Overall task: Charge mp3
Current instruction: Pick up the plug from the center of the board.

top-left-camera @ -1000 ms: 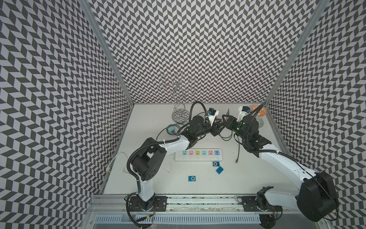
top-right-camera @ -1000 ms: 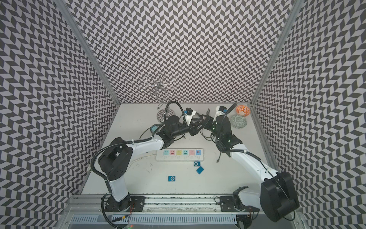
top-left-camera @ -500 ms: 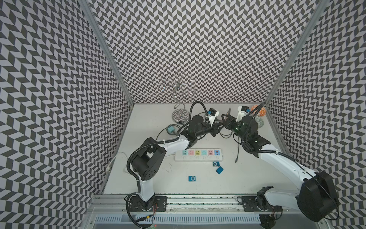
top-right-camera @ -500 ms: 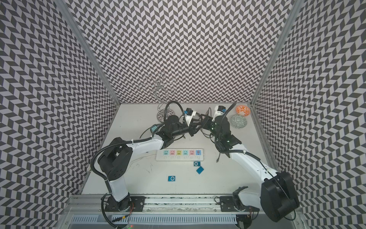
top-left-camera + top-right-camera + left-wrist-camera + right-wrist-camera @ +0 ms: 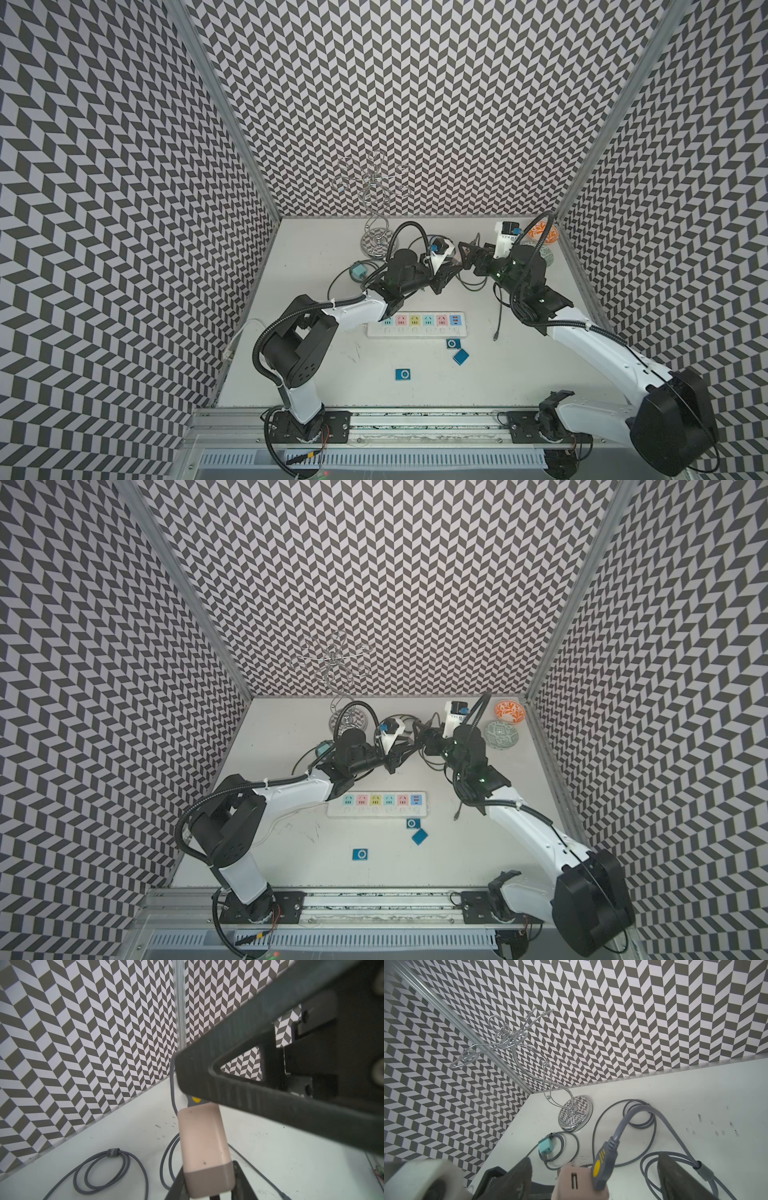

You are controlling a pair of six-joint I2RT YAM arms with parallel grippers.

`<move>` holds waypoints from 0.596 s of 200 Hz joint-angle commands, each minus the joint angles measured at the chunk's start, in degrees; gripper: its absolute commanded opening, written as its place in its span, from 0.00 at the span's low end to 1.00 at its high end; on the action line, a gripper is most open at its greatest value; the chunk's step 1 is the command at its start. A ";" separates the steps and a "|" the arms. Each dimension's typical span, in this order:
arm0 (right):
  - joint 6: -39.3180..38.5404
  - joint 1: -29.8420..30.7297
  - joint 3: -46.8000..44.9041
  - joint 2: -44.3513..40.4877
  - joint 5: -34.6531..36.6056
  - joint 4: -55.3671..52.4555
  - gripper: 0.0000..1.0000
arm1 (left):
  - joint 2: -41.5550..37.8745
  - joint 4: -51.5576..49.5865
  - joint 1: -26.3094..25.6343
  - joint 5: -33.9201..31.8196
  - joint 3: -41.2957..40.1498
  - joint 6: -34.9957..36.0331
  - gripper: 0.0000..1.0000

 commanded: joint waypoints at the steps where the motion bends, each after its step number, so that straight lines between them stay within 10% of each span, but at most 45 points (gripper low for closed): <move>1: -3.35 -0.85 3.95 0.47 -4.13 -6.79 0.94 | -2.39 4.94 0.06 -0.58 -2.02 5.20 0.24; 119: -12.44 -4.38 11.20 3.43 -22.35 -24.24 0.87 | -3.79 18.43 -0.56 -1.26 -10.29 15.72 0.23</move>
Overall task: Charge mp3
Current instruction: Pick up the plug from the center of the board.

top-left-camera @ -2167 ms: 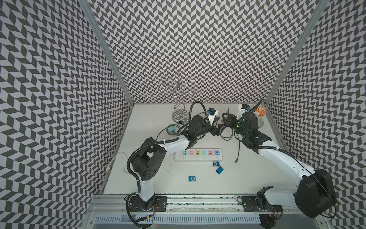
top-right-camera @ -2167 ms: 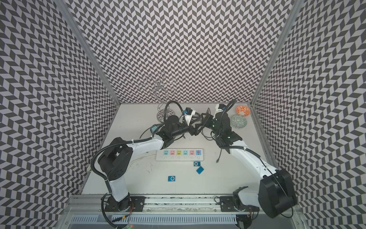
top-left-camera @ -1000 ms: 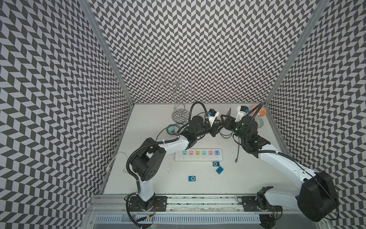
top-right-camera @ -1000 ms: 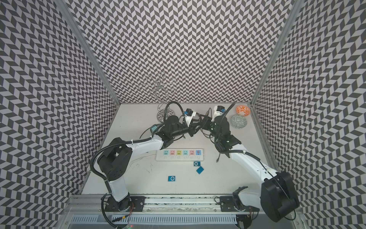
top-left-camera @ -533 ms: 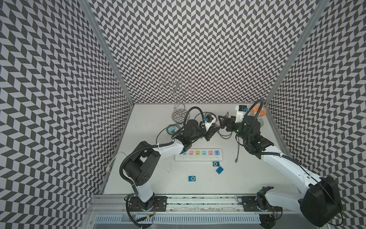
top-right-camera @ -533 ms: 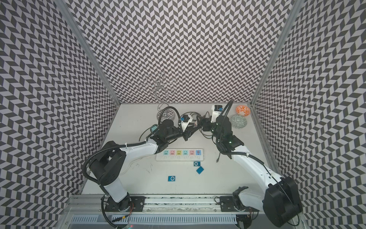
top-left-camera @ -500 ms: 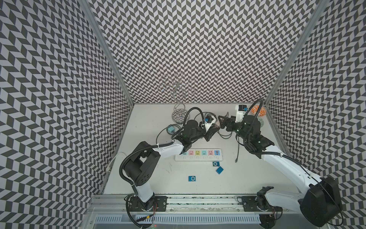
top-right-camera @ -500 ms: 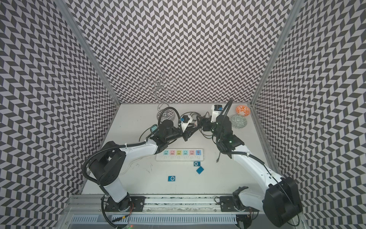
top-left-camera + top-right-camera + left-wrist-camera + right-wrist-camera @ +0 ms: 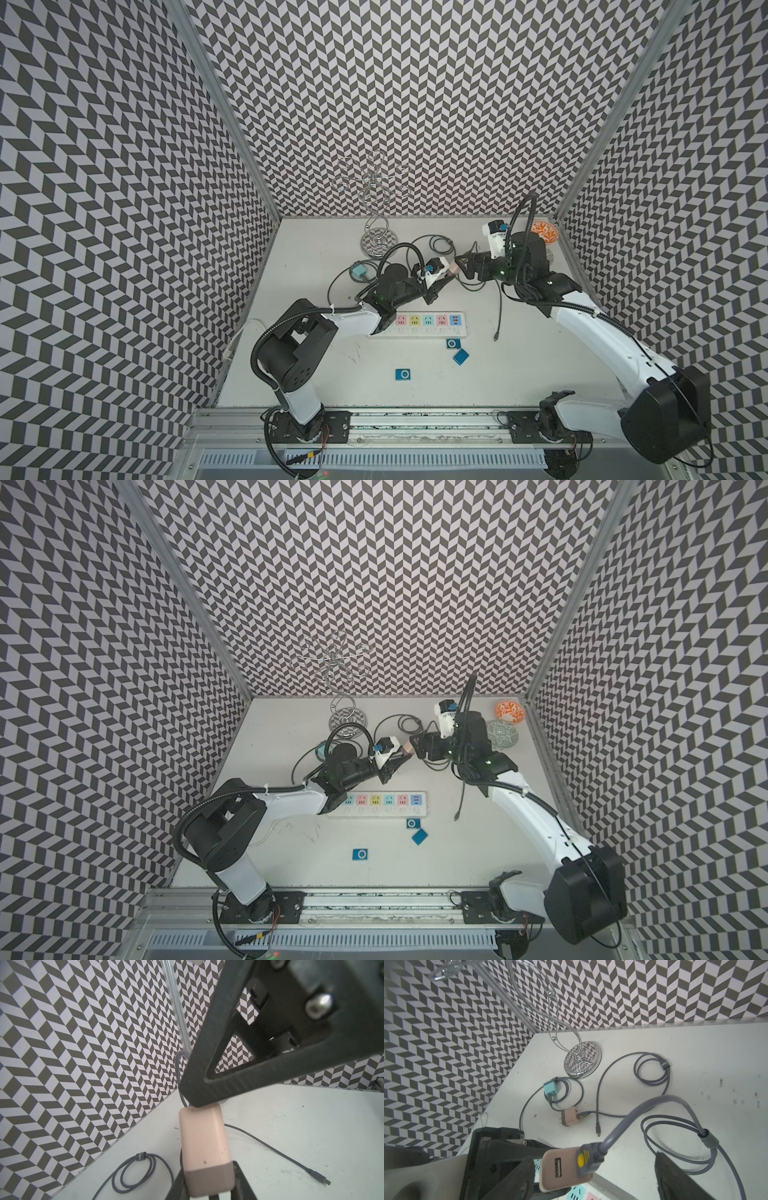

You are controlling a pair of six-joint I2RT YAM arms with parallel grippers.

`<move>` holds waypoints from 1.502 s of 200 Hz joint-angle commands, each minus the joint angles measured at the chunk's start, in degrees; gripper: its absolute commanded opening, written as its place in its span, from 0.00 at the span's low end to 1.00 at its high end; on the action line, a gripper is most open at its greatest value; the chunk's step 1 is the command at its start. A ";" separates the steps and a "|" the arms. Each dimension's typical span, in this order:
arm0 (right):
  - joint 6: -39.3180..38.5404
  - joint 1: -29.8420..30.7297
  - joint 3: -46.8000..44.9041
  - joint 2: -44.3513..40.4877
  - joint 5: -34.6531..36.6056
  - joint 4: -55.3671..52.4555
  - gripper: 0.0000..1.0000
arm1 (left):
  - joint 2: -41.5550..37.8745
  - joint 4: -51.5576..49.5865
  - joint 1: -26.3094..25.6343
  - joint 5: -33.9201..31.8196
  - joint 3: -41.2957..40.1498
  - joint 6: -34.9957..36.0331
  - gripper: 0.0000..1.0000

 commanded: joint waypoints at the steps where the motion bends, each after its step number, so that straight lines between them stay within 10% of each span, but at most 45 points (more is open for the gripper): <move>1: -3.45 -0.38 1.63 0.05 -5.16 -1.53 0.87 | -2.31 6.72 -0.49 0.54 -0.42 3.31 0.23; 162: -2.55 -0.47 0.39 1.41 -12.60 1.12 0.36 | -3.26 6.18 -2.25 -0.52 -1.84 7.77 0.23; 195: -1.63 -0.47 -0.04 1.59 -12.92 1.80 0.31 | -2.74 5.12 -2.28 -0.61 -0.85 6.33 0.33; 232: 0.66 -0.48 -0.40 0.54 -4.27 0.52 0.28 | -4.24 4.06 -2.20 -2.32 -1.20 3.77 0.72; 300: 11.04 -0.06 -6.20 -2.08 13.07 0.30 0.23 | -15.52 -7.58 -1.02 -17.07 -4.28 -6.85 0.83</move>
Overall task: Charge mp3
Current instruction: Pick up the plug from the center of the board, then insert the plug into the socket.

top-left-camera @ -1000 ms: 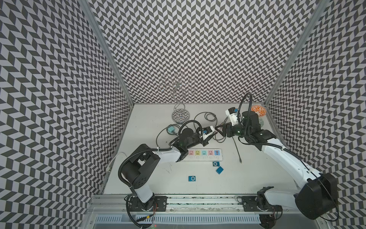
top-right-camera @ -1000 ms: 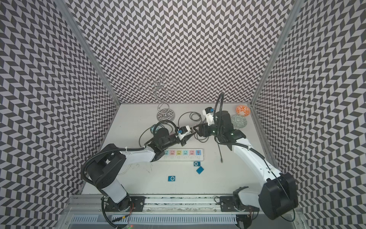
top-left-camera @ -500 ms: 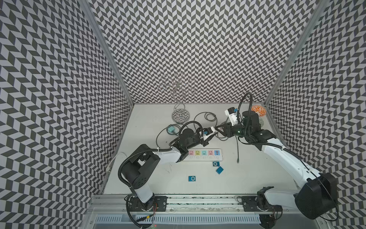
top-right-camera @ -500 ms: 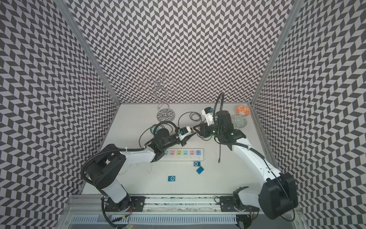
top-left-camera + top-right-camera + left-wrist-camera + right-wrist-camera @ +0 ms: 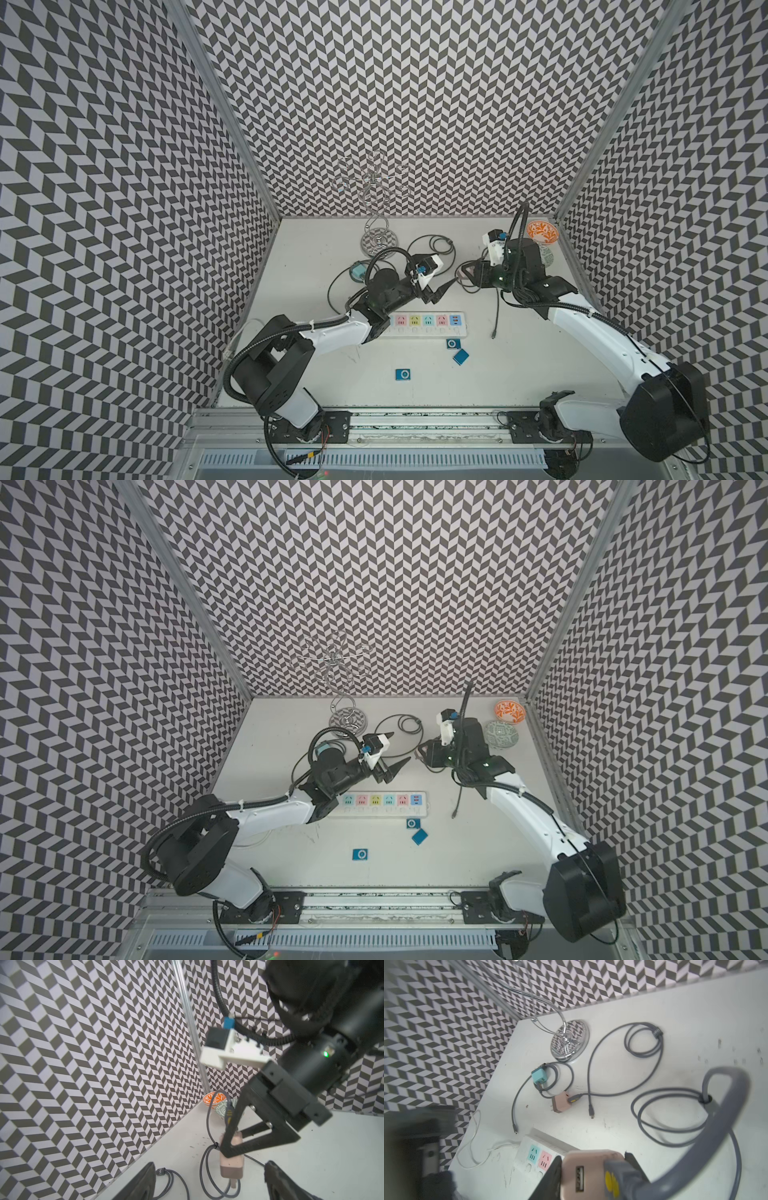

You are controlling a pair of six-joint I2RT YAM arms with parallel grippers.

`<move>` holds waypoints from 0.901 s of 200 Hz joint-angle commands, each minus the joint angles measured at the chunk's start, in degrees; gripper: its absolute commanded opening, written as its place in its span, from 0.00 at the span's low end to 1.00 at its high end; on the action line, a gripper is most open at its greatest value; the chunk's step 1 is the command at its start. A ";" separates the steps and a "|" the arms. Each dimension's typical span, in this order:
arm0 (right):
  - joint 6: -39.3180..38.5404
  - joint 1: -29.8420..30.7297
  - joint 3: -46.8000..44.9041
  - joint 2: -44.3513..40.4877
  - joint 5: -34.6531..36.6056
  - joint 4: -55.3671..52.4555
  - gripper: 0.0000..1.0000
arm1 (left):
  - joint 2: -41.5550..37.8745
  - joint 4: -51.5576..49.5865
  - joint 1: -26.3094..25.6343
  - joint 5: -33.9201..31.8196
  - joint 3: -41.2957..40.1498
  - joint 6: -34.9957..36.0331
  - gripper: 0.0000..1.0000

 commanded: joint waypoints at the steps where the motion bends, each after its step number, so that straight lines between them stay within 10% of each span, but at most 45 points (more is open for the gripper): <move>1: 4.79 0.20 -1.94 -2.11 8.59 2.33 0.23 | -4.25 -7.64 0.73 -8.93 -0.51 -4.70 0.83; 108: 14.38 12.29 -10.20 -3.81 20.95 4.31 0.21 | -19.48 -34.88 17.85 -17.68 -1.30 -26.01 0.84; 180: 20.50 22.10 -12.86 0.71 25.83 7.29 0.17 | -22.96 -37.43 21.42 -17.82 -4.97 -25.40 0.84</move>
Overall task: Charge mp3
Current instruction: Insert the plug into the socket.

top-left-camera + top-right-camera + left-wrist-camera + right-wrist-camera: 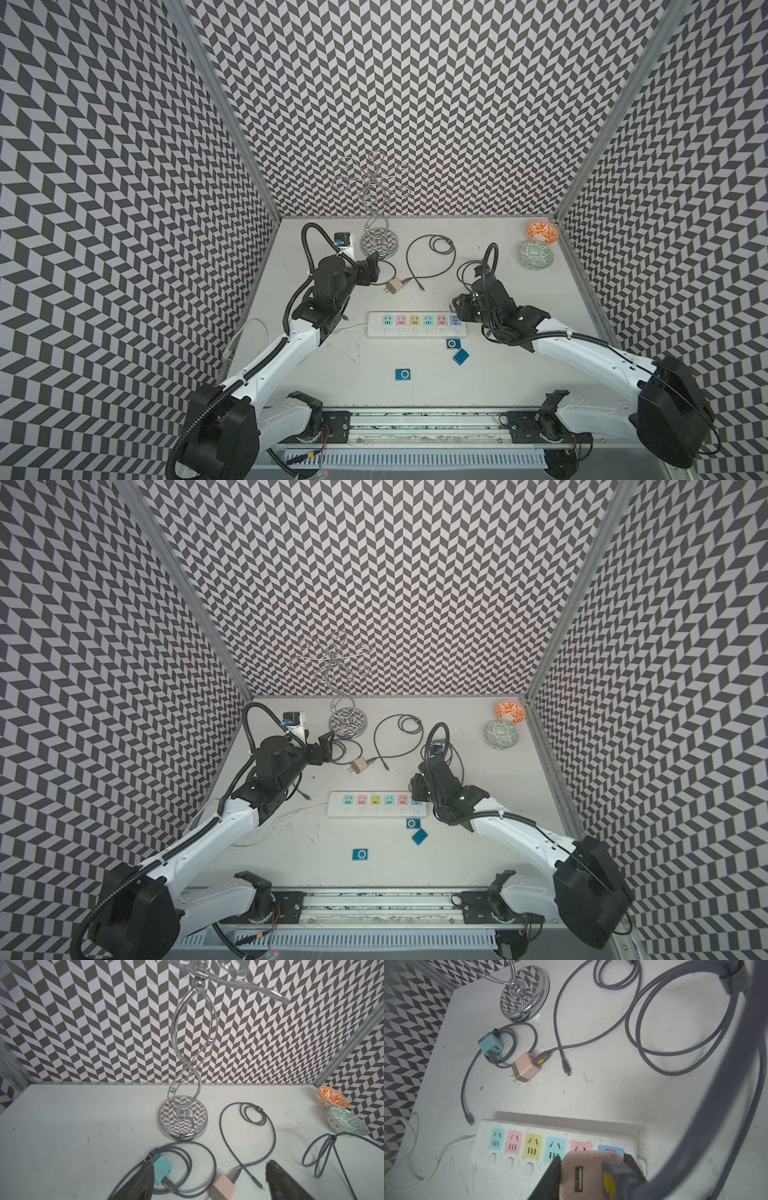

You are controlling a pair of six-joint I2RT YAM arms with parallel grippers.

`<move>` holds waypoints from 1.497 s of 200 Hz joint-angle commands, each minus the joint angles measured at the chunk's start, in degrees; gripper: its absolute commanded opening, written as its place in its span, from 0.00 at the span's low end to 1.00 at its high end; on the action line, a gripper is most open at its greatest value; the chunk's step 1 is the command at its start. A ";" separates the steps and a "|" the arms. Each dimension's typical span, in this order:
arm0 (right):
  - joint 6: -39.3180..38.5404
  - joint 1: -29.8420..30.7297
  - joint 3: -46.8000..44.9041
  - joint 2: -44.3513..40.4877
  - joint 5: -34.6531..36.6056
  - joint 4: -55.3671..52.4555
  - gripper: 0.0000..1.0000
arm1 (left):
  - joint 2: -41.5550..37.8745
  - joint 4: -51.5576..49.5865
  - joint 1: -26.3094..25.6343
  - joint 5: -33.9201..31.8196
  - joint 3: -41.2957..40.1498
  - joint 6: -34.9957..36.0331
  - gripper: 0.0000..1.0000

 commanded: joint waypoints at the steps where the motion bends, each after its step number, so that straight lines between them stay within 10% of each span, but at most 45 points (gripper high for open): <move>1: 3.60 2.38 -0.67 2.00 3.03 4.47 0.17 | -1.42 -1.46 0.22 -0.77 -1.24 -0.74 0.84; 299: 9.15 15.82 9.67 16.69 26.59 -7.64 0.17 | -4.82 1.71 0.47 1.86 -6.32 3.12 0.84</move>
